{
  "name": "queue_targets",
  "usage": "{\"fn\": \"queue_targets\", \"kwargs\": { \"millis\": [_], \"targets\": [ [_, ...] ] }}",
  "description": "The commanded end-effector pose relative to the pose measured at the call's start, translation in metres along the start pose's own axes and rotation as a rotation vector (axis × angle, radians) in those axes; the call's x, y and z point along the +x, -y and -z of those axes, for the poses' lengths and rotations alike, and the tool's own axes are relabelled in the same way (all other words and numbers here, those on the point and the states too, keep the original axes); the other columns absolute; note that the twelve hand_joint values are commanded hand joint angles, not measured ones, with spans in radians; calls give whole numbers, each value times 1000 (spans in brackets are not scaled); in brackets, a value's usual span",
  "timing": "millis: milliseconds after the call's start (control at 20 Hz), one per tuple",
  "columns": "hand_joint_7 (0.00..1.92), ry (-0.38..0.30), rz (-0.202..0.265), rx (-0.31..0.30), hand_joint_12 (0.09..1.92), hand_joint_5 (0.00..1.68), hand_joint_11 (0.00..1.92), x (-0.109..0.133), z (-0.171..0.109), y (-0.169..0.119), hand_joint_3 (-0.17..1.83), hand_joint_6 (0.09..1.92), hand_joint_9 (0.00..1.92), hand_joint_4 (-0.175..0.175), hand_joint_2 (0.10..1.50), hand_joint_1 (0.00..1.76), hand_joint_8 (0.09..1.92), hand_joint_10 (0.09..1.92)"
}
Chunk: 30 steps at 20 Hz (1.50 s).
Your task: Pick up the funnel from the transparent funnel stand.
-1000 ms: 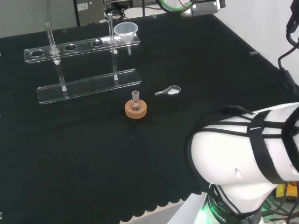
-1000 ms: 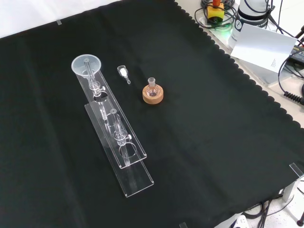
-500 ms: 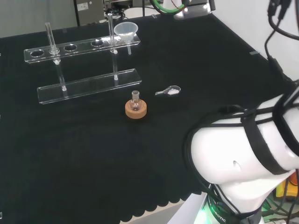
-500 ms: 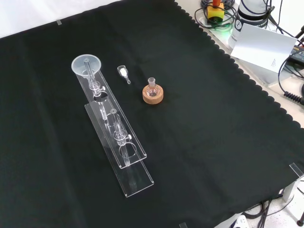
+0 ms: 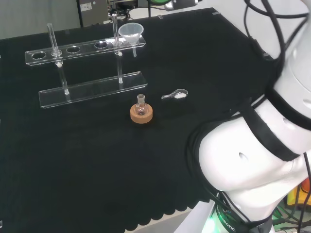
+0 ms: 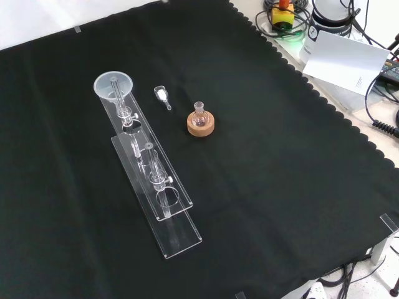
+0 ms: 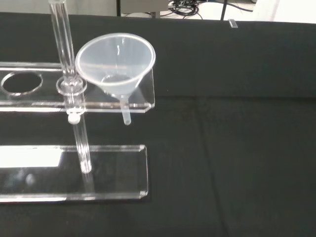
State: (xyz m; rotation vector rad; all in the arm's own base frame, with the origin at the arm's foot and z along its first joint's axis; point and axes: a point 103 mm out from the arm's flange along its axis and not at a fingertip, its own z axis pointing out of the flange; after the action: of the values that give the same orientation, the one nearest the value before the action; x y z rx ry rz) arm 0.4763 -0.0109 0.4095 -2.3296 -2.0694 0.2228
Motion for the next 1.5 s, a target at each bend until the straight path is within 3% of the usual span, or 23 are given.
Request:
{"fn": "queue_targets", "kwargs": {
  "millis": [50,150,250,350,500,750,900,1200,1500],
  "targets": [
    [34,79,49,18,1352,177,0,30,-14,-65,216,87,140,10,992,337,497,687],
    [29,81,77,30,1361,181,0,36,-21,-69,204,87,150,10,960,387,516,691],
    [24,104,70,51,1368,182,0,40,-28,-77,193,87,156,9,931,423,526,693],
    [20,105,89,112,1374,180,0,39,-30,-87,186,87,160,8,909,445,534,694],
    [7,136,103,152,1362,170,0,48,-37,-97,183,87,153,7,886,454,537,693],
    [0,141,140,210,1312,132,0,43,-45,-110,180,87,117,4,854,454,465,692],
    [0,155,159,229,1297,114,0,43,-49,-114,174,87,101,4,833,447,470,697],
    [0,204,152,261,1287,100,0,39,-56,-111,167,87,97,5,813,441,497,709],
    [0,208,149,255,1323,99,0,34,-68,-107,163,87,144,3,794,460,557,726]
  ]
}}
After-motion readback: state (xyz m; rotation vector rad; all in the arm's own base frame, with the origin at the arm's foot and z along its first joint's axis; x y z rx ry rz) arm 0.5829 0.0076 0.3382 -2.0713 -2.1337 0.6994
